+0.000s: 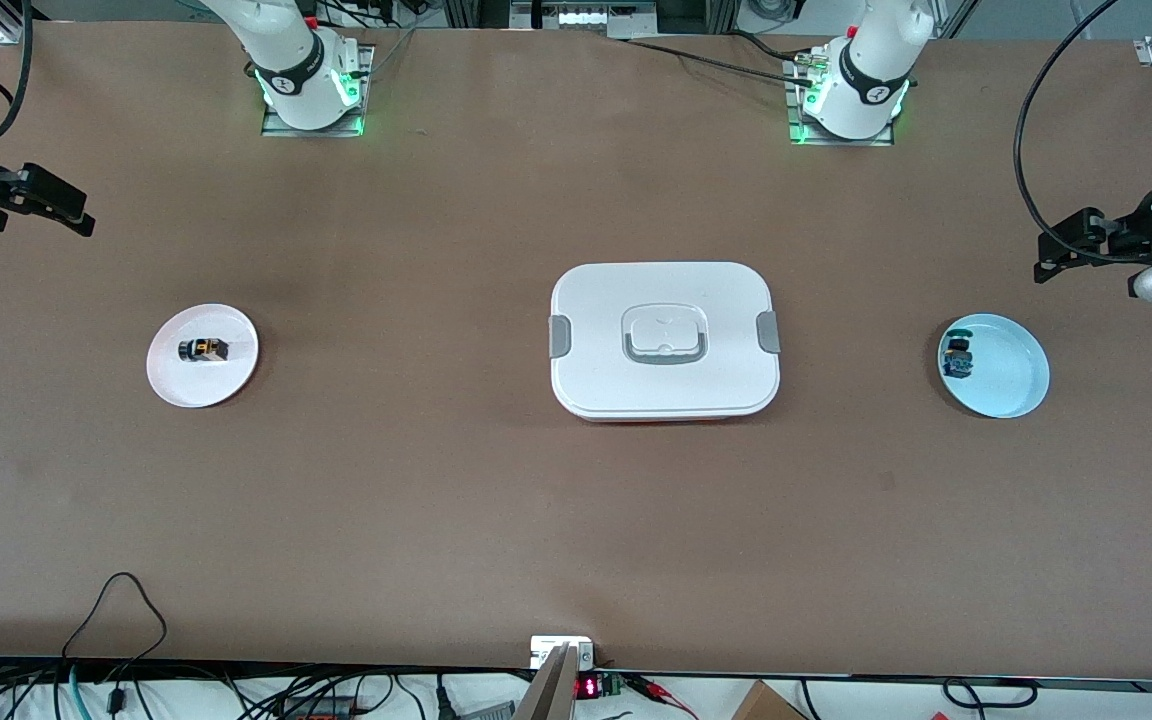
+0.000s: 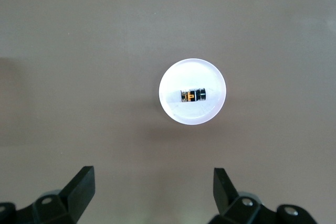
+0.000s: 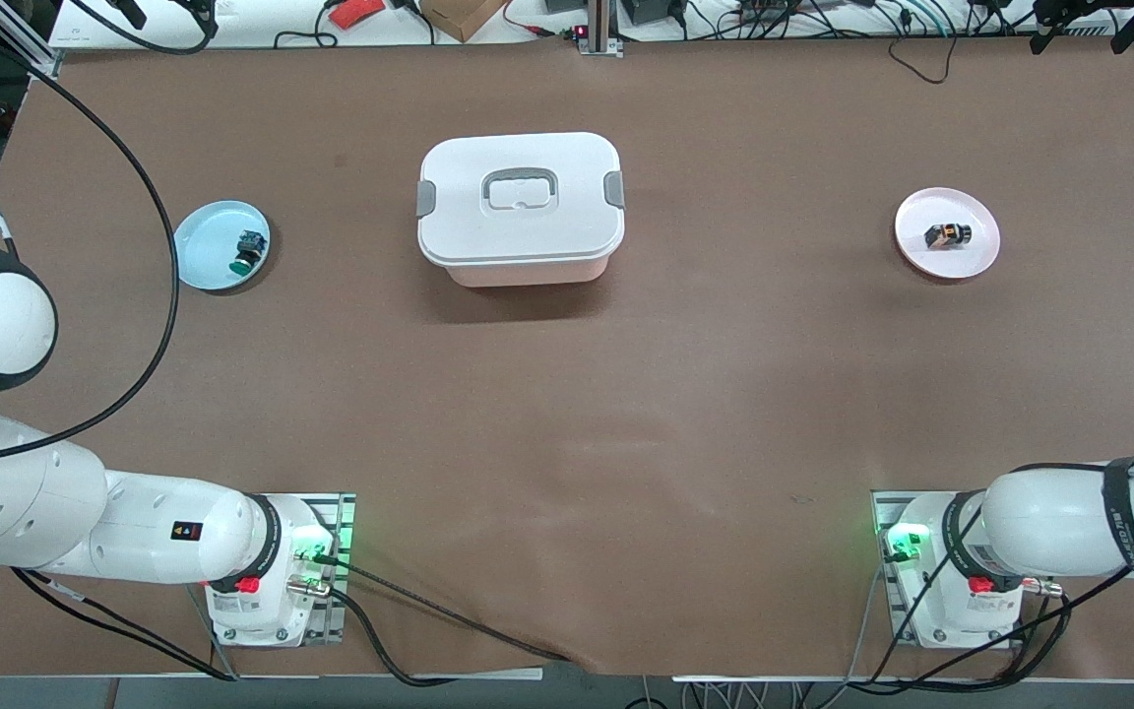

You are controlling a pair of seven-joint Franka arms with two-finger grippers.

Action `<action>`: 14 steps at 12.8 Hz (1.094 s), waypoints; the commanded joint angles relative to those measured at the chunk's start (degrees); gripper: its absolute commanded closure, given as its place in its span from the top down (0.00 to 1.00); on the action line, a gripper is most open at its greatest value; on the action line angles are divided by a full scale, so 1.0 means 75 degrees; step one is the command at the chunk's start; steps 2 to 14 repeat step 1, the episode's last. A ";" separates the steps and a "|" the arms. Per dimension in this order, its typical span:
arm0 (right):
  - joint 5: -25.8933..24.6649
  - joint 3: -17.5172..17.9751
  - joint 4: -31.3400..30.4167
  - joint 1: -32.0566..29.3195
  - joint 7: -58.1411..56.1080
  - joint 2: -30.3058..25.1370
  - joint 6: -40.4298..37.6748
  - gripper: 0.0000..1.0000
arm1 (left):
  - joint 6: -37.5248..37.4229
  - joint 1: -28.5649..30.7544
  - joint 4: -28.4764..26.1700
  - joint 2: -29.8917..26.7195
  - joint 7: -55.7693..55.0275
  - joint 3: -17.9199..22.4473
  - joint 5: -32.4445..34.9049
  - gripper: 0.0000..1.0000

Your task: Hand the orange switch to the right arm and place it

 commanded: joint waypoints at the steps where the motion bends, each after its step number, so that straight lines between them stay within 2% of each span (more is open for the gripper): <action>1: 0.0022 -0.0007 0.0118 -0.0026 -0.0110 -0.0023 -0.0140 1.00 | -0.0062 0.0016 0.0176 0.0060 0.0141 -0.0012 0.0139 1.00; 14: 0.0022 -0.0007 0.0118 -0.0026 -0.0110 -0.0023 -0.0140 1.00 | -0.0062 0.0016 0.0176 0.0060 0.0141 -0.0012 0.0139 1.00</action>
